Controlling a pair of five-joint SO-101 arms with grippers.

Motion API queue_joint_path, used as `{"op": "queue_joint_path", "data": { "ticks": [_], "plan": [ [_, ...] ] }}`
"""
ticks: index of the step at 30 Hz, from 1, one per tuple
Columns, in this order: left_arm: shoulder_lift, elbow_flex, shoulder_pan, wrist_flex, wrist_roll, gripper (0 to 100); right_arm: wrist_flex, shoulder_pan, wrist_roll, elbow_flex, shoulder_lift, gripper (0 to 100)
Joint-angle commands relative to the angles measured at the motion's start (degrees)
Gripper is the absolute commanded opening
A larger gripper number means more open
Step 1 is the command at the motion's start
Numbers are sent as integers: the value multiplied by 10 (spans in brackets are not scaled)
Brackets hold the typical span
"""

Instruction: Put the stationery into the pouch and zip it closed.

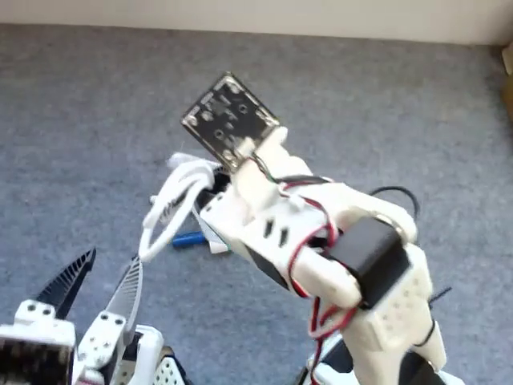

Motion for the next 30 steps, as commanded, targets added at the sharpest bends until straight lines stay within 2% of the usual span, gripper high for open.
{"op": "queue_joint_path", "data": {
  "ticks": [1,6,11,18,21,25,30],
  "plan": [
    [71,-4,-6,1,7,186,7,-6,3,-31,-40,5],
    [101,-4,-1,0,8,203,7,-4,-2,-31,-63,5],
    [108,-4,-1,-1,36,260,-10,-4,-60,-30,-68,5],
    [109,4,0,-46,45,264,-32,-4,-103,-21,-72,5],
    [109,4,29,-64,46,260,-62,-5,-104,9,-72,5],
    [109,4,83,-65,95,259,-103,-7,-104,71,-81,5],
    [109,24,95,-80,122,259,-169,-55,-104,148,-170,5]
  ]
}}
